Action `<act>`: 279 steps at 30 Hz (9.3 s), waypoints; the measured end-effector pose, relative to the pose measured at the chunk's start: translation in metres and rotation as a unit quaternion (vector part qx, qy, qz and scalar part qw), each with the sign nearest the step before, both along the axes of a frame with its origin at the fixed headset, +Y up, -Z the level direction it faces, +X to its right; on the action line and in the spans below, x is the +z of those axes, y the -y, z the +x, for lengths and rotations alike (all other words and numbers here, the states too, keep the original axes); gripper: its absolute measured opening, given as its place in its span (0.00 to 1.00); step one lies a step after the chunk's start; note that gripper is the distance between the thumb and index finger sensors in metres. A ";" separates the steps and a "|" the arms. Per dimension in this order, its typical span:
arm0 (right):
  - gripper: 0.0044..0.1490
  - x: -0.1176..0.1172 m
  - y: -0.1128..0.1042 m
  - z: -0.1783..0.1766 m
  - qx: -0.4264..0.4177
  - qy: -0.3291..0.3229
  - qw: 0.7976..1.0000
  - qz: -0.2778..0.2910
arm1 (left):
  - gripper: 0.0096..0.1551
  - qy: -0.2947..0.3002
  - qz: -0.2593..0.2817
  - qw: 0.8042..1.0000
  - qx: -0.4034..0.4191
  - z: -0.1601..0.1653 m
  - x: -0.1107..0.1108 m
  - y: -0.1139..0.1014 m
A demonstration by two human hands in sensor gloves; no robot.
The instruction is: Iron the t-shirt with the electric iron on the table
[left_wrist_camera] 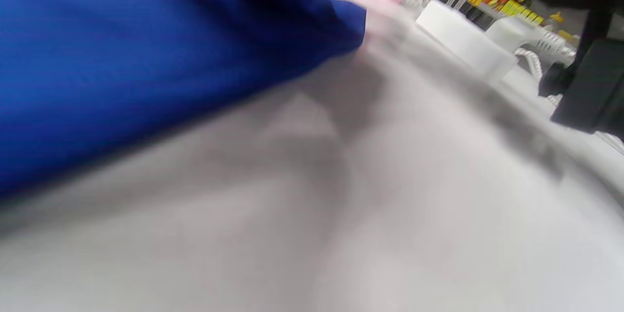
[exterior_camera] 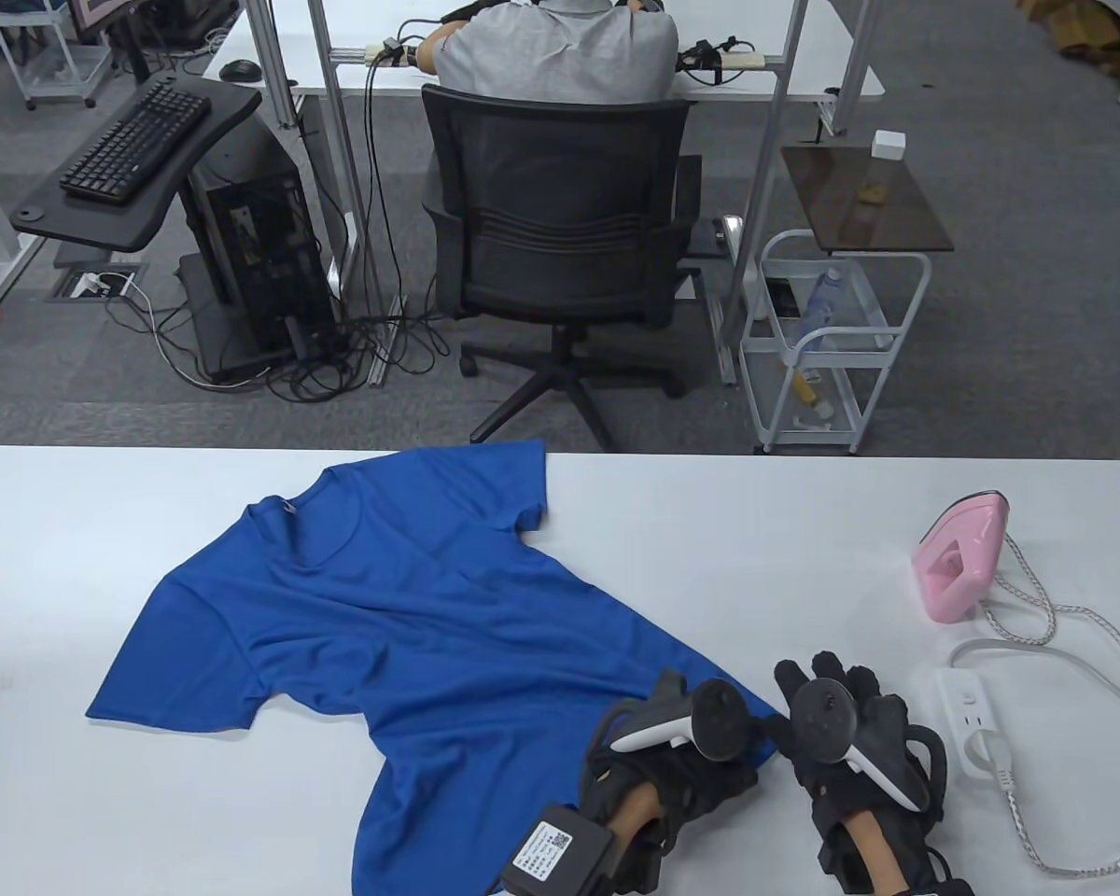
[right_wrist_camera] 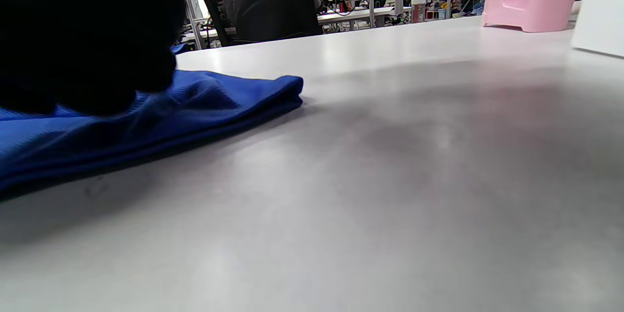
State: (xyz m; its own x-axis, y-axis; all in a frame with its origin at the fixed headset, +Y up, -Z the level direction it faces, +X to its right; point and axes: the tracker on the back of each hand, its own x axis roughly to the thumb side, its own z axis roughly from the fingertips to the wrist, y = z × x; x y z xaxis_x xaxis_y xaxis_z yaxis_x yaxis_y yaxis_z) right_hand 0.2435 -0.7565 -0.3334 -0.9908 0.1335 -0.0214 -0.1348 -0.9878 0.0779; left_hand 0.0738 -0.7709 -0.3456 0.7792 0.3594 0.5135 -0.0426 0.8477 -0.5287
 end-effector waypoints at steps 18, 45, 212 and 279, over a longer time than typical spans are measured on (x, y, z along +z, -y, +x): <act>0.42 -0.005 0.022 -0.045 0.133 -0.028 0.986 -0.098 | 0.47 -0.165 0.070 0.963 -0.203 -0.188 0.020 0.025; 0.41 -0.084 -0.025 -0.059 0.059 0.014 0.992 -0.115 | 0.52 0.005 0.060 0.975 -0.216 -0.112 0.045 0.025; 0.52 -0.128 -0.034 0.151 -0.041 0.440 0.897 -0.004 | 0.52 -0.112 0.031 0.974 -0.196 -0.228 0.002 0.033; 0.41 0.052 -0.035 0.027 -0.035 -0.229 0.964 -0.128 | 0.49 -0.149 0.003 0.971 -0.185 -0.240 0.003 0.038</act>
State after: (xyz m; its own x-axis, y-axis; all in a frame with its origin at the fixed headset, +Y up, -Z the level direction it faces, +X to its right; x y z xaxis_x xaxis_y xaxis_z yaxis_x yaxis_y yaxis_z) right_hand 0.2702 -0.7213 -0.2812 -0.8924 0.2496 0.3760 -0.0947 -0.9181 0.3848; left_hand -0.1666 -0.8092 -0.3424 0.9688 0.0240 0.2467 0.1152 0.8377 -0.5339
